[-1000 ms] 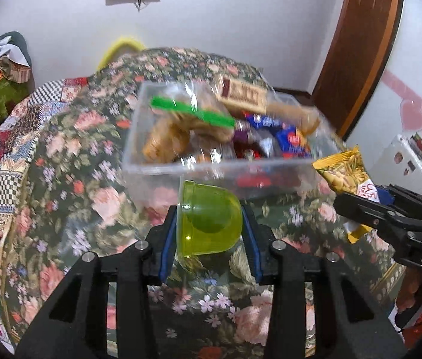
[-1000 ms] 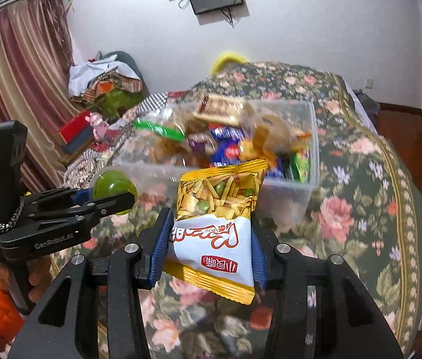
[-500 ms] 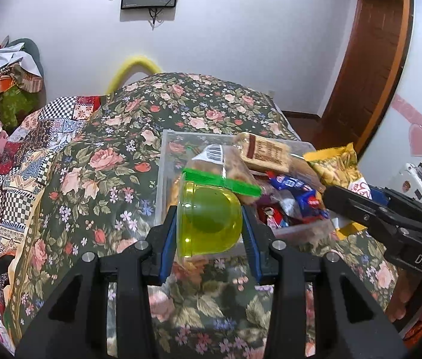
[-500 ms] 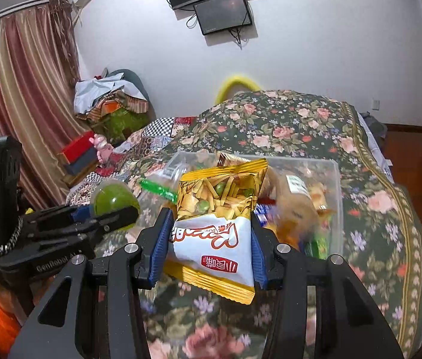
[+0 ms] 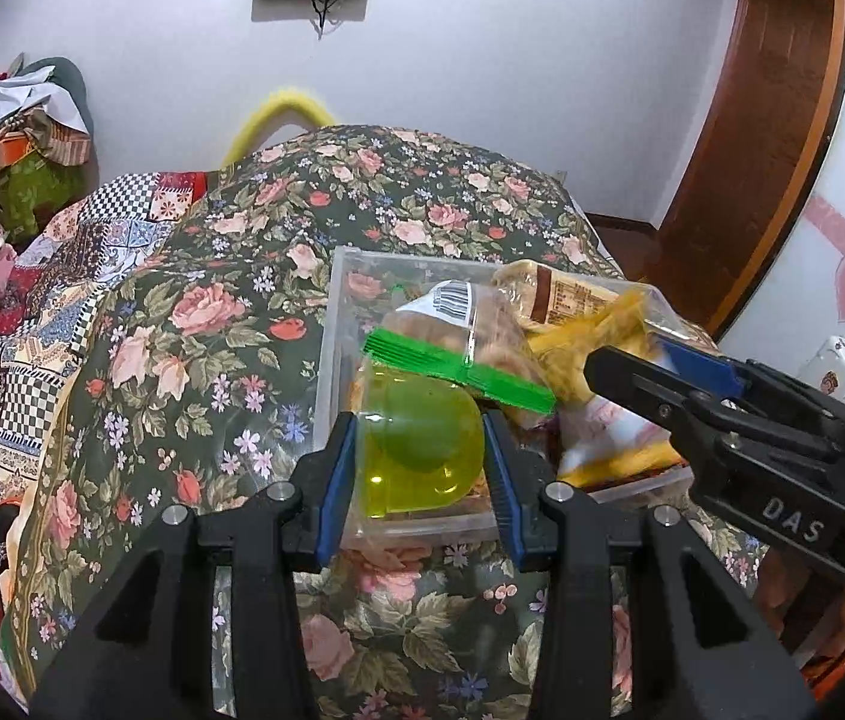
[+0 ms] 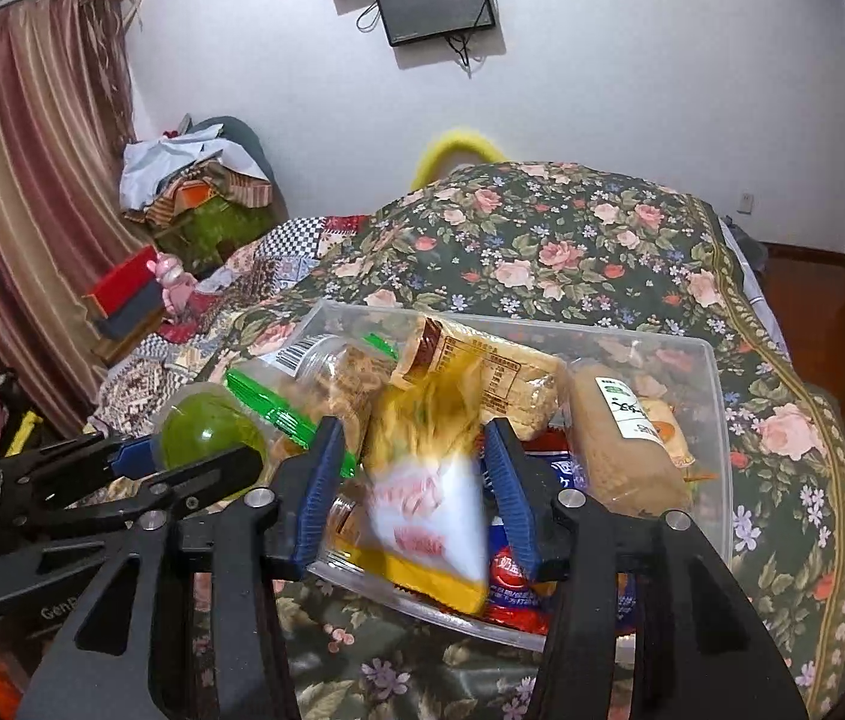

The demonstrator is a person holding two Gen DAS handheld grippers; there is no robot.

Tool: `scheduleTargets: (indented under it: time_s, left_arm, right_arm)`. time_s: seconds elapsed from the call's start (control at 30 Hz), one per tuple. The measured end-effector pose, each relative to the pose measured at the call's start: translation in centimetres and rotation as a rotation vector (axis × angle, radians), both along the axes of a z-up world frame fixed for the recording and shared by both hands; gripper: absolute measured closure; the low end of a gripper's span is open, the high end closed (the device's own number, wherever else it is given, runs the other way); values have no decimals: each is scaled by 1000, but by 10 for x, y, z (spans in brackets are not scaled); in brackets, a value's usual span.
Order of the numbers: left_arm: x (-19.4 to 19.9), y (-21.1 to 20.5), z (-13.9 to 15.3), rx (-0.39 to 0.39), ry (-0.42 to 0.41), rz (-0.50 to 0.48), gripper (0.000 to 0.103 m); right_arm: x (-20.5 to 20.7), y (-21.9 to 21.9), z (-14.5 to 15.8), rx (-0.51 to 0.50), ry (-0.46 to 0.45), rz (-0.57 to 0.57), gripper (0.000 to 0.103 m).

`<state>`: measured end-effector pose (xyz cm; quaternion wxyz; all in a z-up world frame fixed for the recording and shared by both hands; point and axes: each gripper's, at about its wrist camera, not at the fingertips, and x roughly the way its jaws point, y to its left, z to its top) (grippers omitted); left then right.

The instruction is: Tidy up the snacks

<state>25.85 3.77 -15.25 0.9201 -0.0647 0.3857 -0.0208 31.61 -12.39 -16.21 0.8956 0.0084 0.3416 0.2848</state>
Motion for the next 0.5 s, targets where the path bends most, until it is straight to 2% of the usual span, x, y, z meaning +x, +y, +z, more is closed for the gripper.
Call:
scheduleTargets:
  time_s: [0.13,0.27,0.5]
  left_arm:
    - [-3,-1,3,7,-9,-7,58]
    - [-11,-3,10,15,-29,-14,57]
    - [-41,-3,44,3,-106,-21,57]
  right_arm:
    - [-4,0,1,-23,-7,0,53]
    - [-10,-7,7,7,0,4,52]
    - [-38,-22,36,37,-61,7,52]
